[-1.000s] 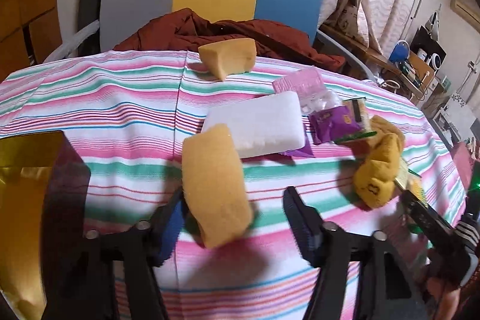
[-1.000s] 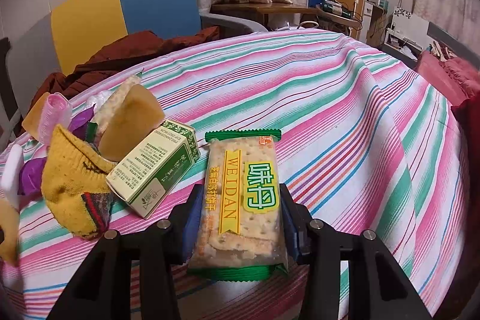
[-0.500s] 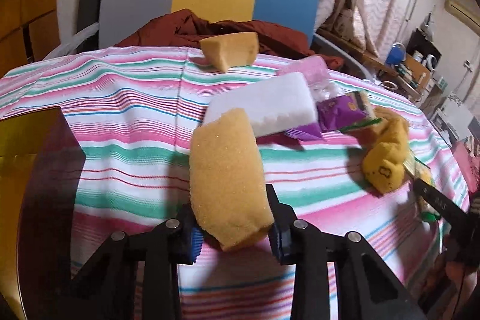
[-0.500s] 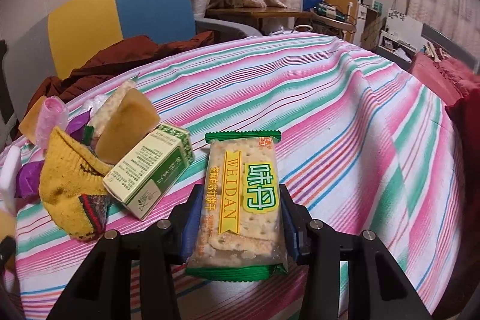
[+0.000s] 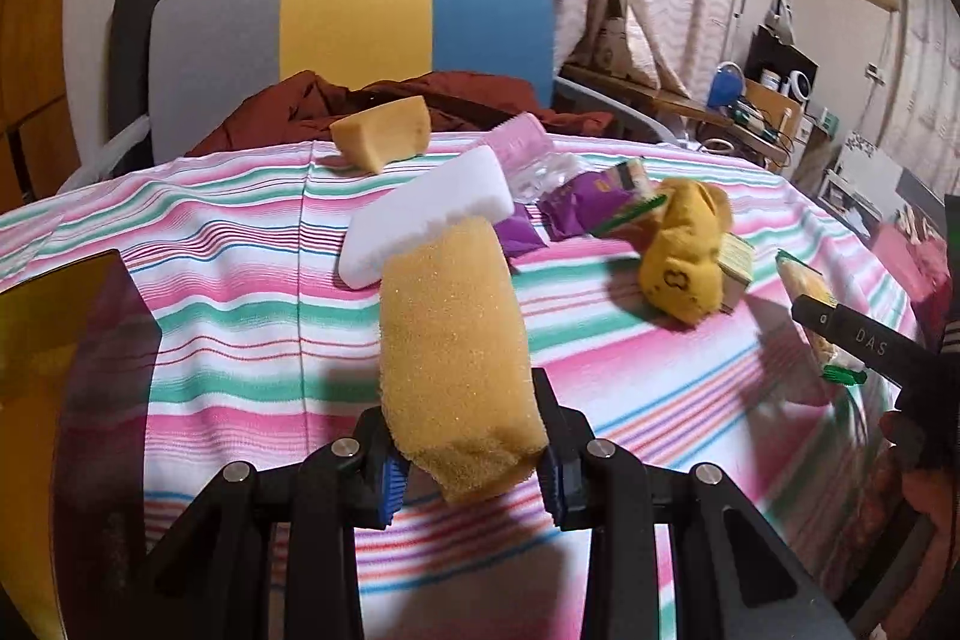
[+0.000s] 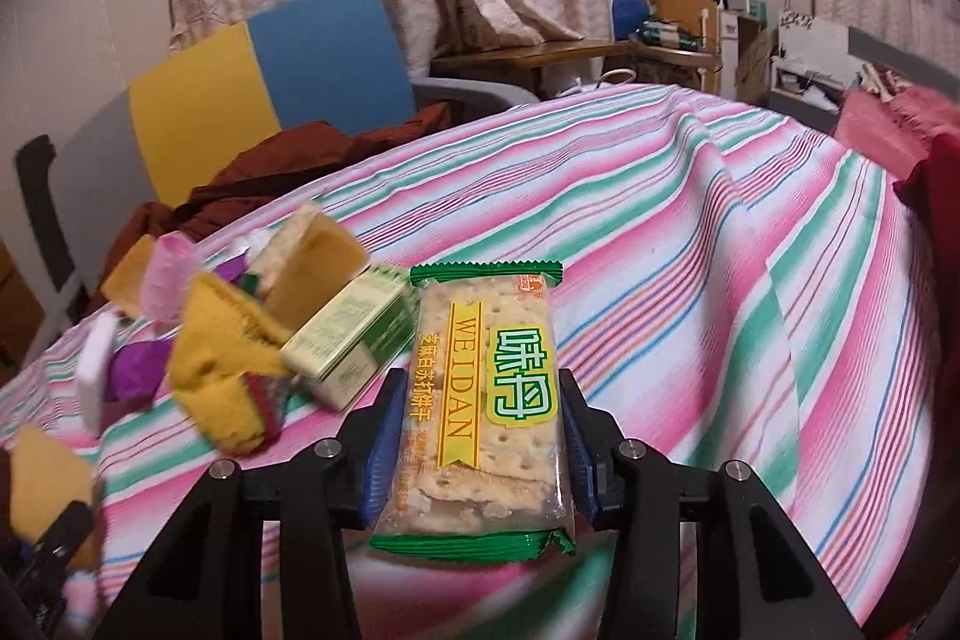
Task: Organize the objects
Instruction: 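Carry both into the gold tray, right gripper releases the crackers while left gripper releases the sponge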
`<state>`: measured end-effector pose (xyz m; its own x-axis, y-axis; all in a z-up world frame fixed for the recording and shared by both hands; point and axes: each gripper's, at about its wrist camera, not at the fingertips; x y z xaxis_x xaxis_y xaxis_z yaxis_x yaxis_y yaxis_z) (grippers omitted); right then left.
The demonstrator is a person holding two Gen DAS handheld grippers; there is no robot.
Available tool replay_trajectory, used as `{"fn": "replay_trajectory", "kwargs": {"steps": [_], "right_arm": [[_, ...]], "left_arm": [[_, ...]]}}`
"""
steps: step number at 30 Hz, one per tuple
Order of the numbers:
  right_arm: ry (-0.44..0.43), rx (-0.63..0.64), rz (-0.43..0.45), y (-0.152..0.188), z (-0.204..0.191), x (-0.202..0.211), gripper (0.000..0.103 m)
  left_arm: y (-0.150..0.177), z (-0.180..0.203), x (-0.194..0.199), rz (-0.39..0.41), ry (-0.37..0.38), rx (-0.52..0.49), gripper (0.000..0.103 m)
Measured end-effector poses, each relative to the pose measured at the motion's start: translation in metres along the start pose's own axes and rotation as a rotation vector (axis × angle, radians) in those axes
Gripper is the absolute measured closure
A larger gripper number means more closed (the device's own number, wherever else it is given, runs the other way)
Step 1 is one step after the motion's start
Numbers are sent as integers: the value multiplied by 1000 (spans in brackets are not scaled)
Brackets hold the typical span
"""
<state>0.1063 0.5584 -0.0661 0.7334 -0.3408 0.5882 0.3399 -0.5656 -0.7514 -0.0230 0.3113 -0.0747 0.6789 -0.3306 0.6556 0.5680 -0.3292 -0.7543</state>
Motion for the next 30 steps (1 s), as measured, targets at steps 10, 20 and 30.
{"fn": "replay_trajectory", "kwargs": {"steps": [10,20,30], "right_arm": [[-99,7,-71,28,-26,19,55],[-236,68,-131,46,-78,37,55],[-338,102,-179,65,-116,55,55]], "left_arm": [[30,-7,16,-9,27,-2,69],[45,-15,59,36,128,9,69],[51,-54,114,94,183,76,69]]}}
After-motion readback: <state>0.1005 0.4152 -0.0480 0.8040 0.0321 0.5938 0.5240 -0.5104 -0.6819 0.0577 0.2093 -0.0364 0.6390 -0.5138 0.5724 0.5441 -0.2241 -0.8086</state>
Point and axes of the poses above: each gripper's, at about its wrist camera, not at the fingertips, and x roughly against the way its jaws point, z to its right, y to its underside, and after that the axes turned 12 degrees about -y, right-handed
